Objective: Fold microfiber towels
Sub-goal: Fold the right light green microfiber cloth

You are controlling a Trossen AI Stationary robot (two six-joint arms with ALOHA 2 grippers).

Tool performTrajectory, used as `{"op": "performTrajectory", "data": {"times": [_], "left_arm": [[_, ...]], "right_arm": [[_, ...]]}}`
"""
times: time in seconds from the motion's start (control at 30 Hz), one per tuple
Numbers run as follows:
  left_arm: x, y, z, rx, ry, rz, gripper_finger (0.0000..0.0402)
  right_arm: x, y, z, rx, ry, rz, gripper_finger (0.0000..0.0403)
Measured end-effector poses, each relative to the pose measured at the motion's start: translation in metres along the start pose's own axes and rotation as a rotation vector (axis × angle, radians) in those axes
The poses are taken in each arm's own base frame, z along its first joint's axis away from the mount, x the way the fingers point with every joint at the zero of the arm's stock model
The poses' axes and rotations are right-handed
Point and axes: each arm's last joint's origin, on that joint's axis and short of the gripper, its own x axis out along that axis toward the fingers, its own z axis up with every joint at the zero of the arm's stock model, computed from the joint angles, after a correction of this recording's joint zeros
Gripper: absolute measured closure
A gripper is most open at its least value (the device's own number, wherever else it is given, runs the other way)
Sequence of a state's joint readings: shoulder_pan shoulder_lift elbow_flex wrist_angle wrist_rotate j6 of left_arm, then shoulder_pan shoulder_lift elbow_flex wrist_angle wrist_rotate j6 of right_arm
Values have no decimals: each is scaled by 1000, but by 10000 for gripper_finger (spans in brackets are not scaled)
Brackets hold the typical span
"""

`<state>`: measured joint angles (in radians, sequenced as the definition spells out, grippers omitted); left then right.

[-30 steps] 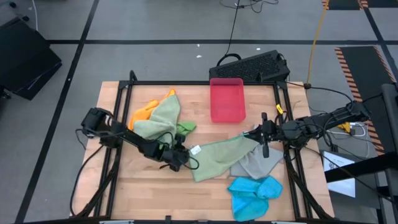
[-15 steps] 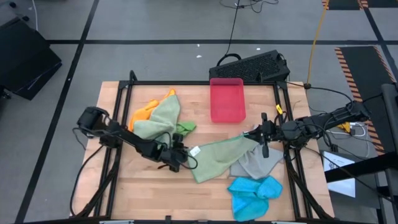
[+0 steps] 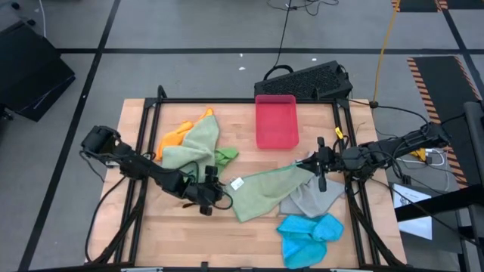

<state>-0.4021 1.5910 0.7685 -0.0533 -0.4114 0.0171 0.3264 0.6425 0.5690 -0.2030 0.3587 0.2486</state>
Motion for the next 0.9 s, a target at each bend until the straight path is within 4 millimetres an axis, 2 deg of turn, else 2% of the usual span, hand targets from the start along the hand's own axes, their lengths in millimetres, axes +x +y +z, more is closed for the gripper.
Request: {"op": "performTrajectory", "data": {"times": [0.17, 0.3, 0.47, 0.6, 0.7, 0.9], "left_arm": [[23, 0, 3, -3, -70, -2, 332], [44, 4, -9, -23, -7, -14, 390], [61, 7, -16, -124, 20, -94, 385], [64, 3, -19, -244, 42, -162, 385], [60, -10, -18, -361, 64, -233, 397], [46, -46, -16, -650, 98, -324, 392]], "right_arm": [[2, 1, 0, -1, -1, -2, 401], [3, 1, 0, 1, 1, -2, 401], [5, 3, 2, 2, -22, 3, 401], [11, 6, 8, -14, -78, 14, 401], [18, 9, 10, -38, -103, 18, 401], [40, 18, 14, -73, -158, 53, 401]]}}
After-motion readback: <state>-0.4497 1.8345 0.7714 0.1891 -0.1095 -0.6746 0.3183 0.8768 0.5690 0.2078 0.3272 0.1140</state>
